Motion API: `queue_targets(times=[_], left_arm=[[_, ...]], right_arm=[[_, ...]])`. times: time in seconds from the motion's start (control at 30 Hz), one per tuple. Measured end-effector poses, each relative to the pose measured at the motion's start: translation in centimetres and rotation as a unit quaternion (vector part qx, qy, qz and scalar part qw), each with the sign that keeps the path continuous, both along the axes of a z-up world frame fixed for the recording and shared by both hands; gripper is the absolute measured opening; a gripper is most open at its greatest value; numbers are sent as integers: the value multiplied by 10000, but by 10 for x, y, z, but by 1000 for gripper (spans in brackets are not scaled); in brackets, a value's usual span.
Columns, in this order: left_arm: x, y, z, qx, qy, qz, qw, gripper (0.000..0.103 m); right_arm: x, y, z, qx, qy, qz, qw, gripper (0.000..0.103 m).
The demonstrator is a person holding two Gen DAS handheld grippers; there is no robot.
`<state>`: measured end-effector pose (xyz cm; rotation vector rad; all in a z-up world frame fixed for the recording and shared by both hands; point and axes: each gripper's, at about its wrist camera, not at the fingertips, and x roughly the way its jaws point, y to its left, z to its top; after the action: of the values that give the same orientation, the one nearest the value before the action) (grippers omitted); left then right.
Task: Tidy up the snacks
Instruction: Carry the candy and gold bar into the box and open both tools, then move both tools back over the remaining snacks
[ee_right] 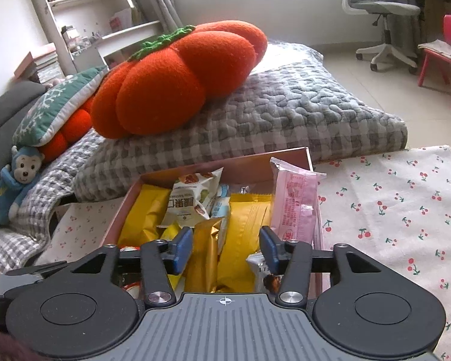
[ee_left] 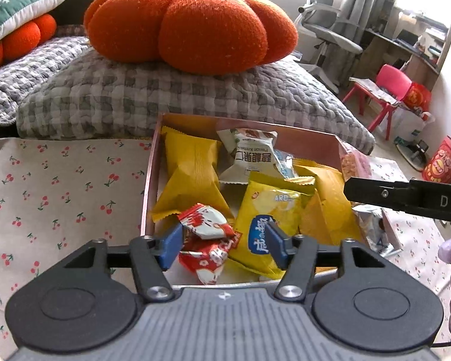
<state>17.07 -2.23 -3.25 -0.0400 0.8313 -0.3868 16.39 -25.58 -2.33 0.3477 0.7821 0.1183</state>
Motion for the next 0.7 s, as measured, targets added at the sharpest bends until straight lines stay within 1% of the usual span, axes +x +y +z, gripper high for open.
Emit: queue_targets(times=[0.03, 0.17, 0.23, 0.37, 0.4, 0.43, 0.6, 0.63, 0.7], left_arm=[[-3, -1, 3, 26, -19, 4, 10000, 65], [-12, -2, 13, 10, 51, 11, 10000, 73], [-19, -1, 18, -2, 74, 26, 10000, 80], [-29, 0, 24, -7, 38, 12, 10000, 90], [-32, 1, 26, -14, 25, 6, 10000, 92], [-35, 1, 26, -6, 46, 18, 10000, 94], [-47, 2, 25, 23, 246, 79, 9997, 101], [-49, 3, 23, 9, 302, 108, 9995, 101], [-53, 5, 17, -70, 382, 180, 9991, 101]], right_arm=[[-2, 0, 2, -5, -1, 19, 10000, 53], [-11, 2, 10, -56, -16, 75, 10000, 60], [-16, 3, 15, -97, 0, 114, 9999, 65], [-28, 6, 25, -194, 9, 195, 9996, 71], [-31, 6, 28, -210, 9, 215, 9995, 75], [-33, 7, 30, -229, 14, 237, 9995, 78], [-45, 9, 39, -343, 94, 297, 9989, 85], [-48, 9, 39, -334, 102, 316, 9989, 88], [-54, 9, 39, -337, 121, 366, 9987, 89]])
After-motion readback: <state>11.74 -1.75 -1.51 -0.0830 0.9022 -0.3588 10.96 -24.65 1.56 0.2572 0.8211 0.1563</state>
